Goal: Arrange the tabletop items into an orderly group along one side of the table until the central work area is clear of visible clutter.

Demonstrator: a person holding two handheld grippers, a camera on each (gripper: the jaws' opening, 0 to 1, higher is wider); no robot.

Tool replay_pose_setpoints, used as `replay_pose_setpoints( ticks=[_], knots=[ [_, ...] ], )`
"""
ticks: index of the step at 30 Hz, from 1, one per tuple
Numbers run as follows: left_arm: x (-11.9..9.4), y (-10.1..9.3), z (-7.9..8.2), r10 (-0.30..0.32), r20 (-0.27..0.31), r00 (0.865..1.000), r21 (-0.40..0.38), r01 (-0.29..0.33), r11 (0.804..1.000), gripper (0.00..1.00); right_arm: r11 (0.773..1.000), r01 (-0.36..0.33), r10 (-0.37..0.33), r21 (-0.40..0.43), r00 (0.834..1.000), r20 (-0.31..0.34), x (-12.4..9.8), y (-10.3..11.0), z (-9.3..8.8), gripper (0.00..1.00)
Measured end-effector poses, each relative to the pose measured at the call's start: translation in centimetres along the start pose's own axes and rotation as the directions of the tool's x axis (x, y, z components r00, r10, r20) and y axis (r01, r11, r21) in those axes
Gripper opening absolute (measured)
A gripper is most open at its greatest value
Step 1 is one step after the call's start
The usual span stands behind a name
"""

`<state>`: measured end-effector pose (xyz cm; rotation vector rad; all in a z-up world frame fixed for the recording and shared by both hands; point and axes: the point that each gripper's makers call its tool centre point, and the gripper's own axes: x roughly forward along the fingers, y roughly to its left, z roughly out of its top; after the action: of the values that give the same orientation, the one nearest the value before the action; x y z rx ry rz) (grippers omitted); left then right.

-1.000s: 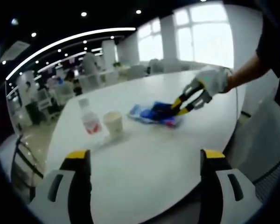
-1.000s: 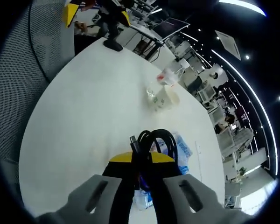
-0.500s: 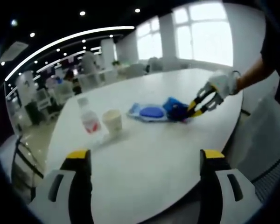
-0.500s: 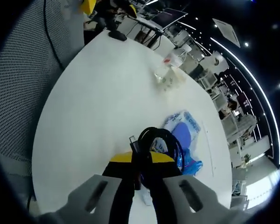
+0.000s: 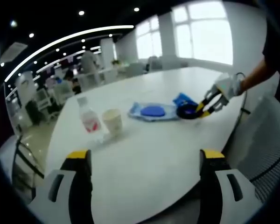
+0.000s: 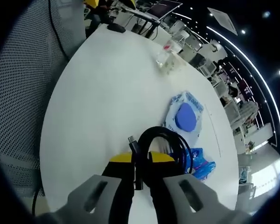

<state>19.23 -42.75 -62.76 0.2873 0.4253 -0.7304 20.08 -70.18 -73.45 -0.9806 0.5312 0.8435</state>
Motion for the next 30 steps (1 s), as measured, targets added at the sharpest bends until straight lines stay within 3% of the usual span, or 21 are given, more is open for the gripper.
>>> replay_pose_setpoints(
  ticks=[7, 30],
  knots=[
    [0.0, 0.0, -0.1, 0.0, -0.002, 1.0, 0.003, 0.0, 1.0, 0.93, 1.0, 0.011, -0.011, -0.012, 1.0, -0.021, -0.6, 0.4, -0.6, 0.1],
    [0.1, 0.2, -0.5, 0.001, -0.018, 1.0, 0.012, 0.0, 1.0, 0.92, 0.995, 0.08, -0.078, 0.065, 0.996, -0.036, -3.7, -0.5, -2.1, 0.1]
  ],
)
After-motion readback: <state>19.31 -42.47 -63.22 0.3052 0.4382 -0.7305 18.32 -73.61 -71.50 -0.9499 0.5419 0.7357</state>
